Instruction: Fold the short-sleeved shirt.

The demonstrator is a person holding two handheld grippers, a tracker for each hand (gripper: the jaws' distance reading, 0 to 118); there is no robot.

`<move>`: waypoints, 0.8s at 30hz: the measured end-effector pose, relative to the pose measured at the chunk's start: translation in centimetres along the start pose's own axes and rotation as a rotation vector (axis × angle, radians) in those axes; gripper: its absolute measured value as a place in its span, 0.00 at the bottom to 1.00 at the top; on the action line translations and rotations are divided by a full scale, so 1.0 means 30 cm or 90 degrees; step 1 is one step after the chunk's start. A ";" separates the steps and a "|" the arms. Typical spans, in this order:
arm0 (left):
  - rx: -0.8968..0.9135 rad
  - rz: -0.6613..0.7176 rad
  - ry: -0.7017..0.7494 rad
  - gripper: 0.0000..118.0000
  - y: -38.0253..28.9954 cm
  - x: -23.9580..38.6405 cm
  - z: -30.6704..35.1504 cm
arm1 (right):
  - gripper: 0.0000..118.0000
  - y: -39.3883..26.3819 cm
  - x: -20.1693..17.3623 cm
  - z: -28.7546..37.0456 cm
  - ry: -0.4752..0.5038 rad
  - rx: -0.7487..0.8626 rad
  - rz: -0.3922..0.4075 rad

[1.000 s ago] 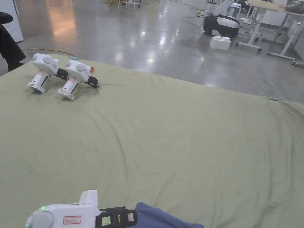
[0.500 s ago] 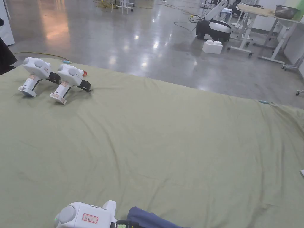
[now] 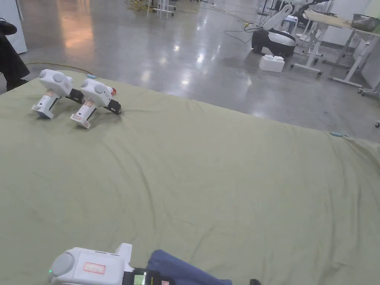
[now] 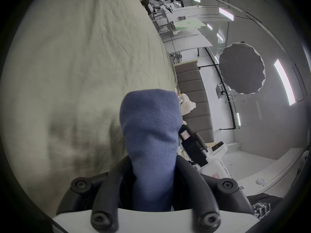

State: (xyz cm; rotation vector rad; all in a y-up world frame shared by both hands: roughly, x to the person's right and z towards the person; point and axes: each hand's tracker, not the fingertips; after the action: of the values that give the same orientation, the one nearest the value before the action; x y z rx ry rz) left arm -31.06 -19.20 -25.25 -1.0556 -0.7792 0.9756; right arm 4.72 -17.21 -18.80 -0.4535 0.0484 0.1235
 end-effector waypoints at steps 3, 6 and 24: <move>0.025 0.005 0.015 0.16 0.054 -0.007 0.157 | 0.01 0.103 0.053 -0.003 -0.012 0.041 0.004; 0.058 -0.004 0.047 0.16 0.108 0.005 0.346 | 0.01 0.201 0.112 -0.010 -0.031 0.077 0.001; 0.141 0.029 0.402 0.16 0.275 0.036 1.027 | 0.01 0.334 0.336 -0.029 -0.132 0.103 -0.026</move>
State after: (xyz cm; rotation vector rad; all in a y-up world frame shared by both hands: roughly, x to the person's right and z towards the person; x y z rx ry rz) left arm -60.14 -6.20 -23.29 -1.1023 -0.1250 0.6835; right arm 13.39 -7.56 -24.68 -0.2778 -0.1539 0.1245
